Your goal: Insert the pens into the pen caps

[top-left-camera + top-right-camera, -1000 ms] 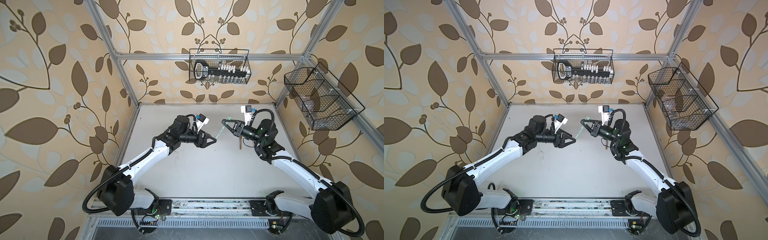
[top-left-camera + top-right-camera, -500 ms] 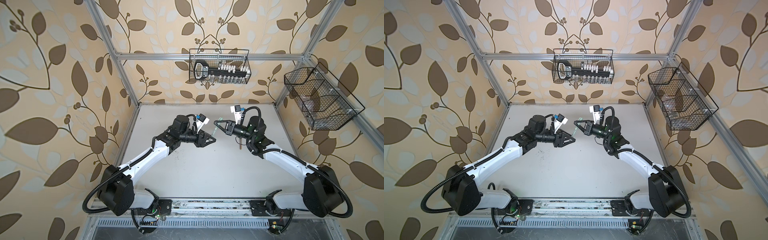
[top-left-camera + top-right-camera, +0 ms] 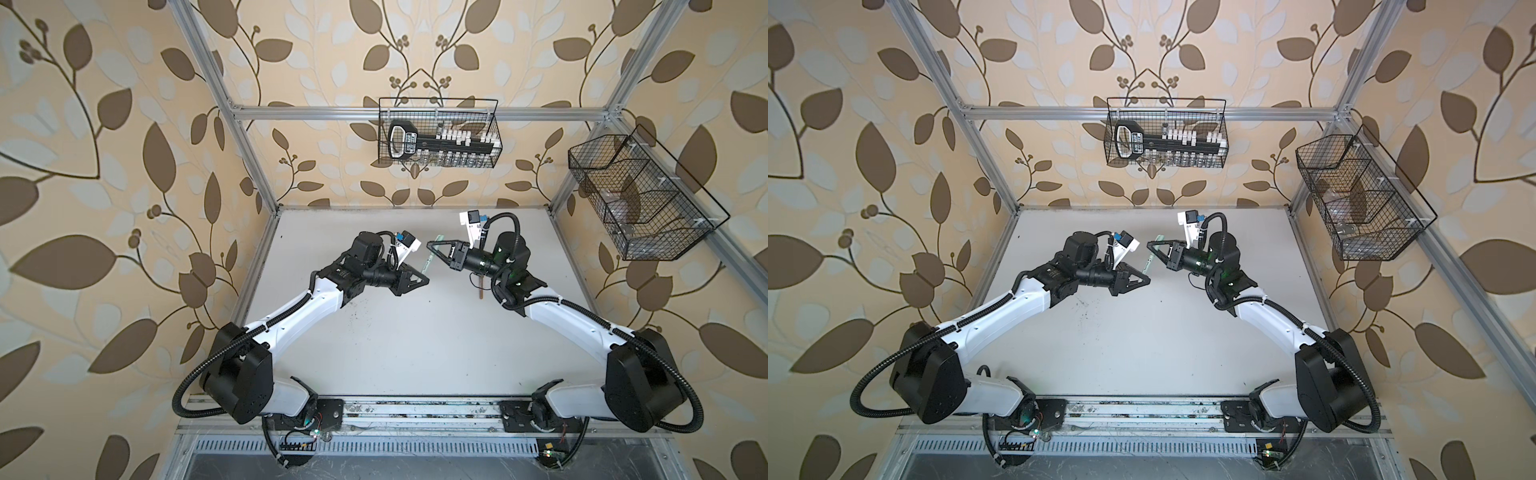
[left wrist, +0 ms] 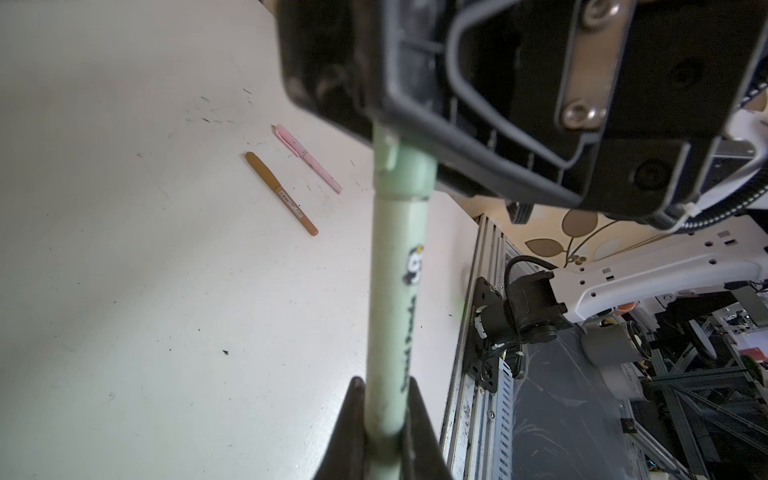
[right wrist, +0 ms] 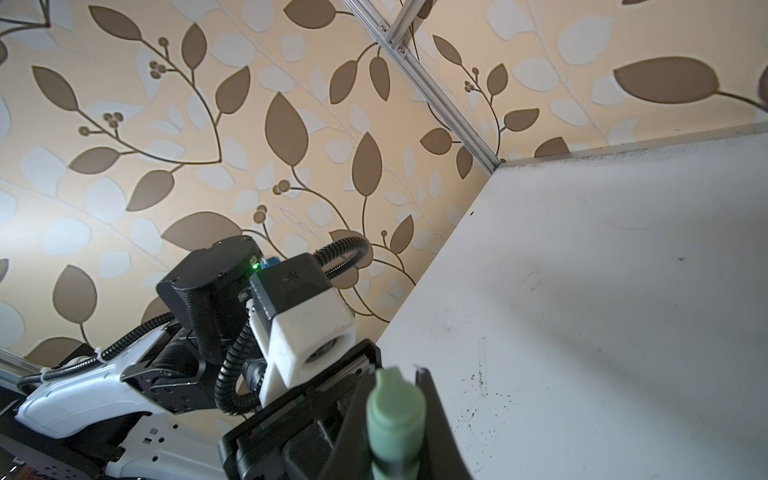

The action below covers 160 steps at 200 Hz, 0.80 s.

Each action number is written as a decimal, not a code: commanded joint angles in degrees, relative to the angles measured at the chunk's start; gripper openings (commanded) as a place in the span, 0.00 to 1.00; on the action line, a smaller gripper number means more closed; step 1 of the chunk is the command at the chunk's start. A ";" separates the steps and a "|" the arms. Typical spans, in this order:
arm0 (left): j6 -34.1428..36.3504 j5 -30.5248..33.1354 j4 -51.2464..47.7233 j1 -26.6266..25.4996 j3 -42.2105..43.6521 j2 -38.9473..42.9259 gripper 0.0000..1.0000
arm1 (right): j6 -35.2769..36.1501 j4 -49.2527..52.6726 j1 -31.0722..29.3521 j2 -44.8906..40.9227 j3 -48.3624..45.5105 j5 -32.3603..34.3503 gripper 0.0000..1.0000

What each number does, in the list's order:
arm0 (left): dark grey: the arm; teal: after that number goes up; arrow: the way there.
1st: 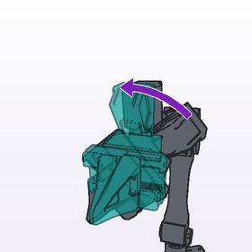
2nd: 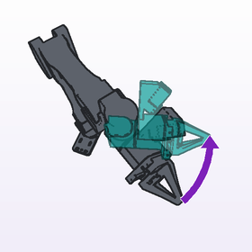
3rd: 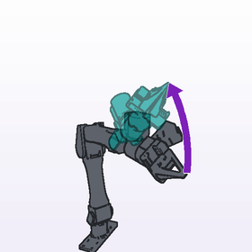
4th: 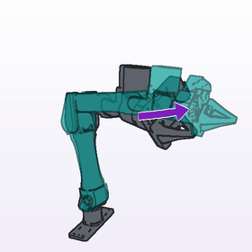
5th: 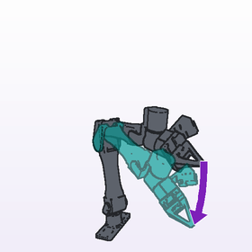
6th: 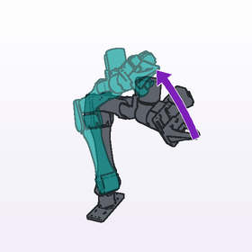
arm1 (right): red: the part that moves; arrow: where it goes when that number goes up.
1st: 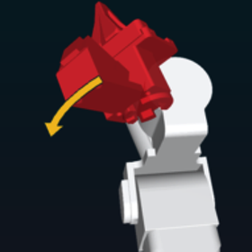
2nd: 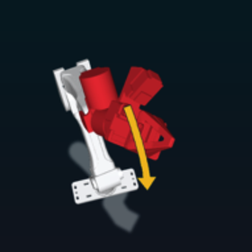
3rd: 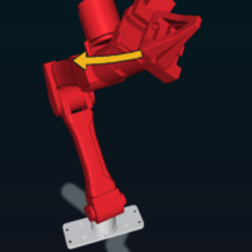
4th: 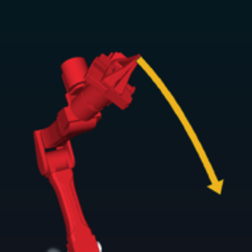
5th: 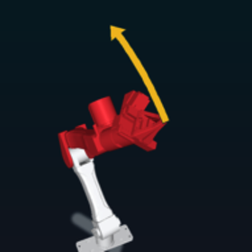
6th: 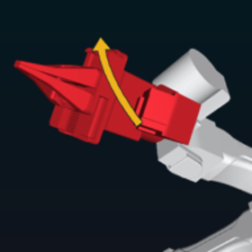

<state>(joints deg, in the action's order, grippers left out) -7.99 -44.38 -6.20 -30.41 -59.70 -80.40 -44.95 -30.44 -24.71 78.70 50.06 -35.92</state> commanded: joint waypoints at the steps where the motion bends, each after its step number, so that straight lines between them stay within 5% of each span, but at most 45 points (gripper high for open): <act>1: -0.24 1.79 0.97 -0.03 -3.94 -0.80 0.00 | 5.55 3.43 -1.65 -1.97 1.67 0.12 0.00; 57: 1.87 2.11 -1.02 -0.07 -5.96 -1.60 0.00 | 13.88 10.00 -2.86 -8.35 0.98 1.87 0.03; 96: 2.60 2.37 -1.10 -0.08 -5.08 -1.60 0.00 | 18.00 16.23 -2.80 -12.69 1.00 3.28 0.25; 119: 3.17 2.20 -0.84 0.00 -4.55 -0.86 0.00 | 18.58 17.43 -2.82 -13.41 0.83 2.13 0.30; 145: 3.84 1.93 -1.42 -0.08 -4.37 -0.36 0.00 | 18.75 18.29 -2.75 -14.13 0.60 0.77 0.54; 160: 4.12 1.89 -1.76 -0.06 -4.13 0.05 0.00 | 18.29 18.74 -1.67 -15.43 0.19 0.00 0.56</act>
<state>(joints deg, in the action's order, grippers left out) -3.33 -44.53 -7.55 -31.27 -63.05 -81.82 -27.86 -12.16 -26.74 66.04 50.22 -31.73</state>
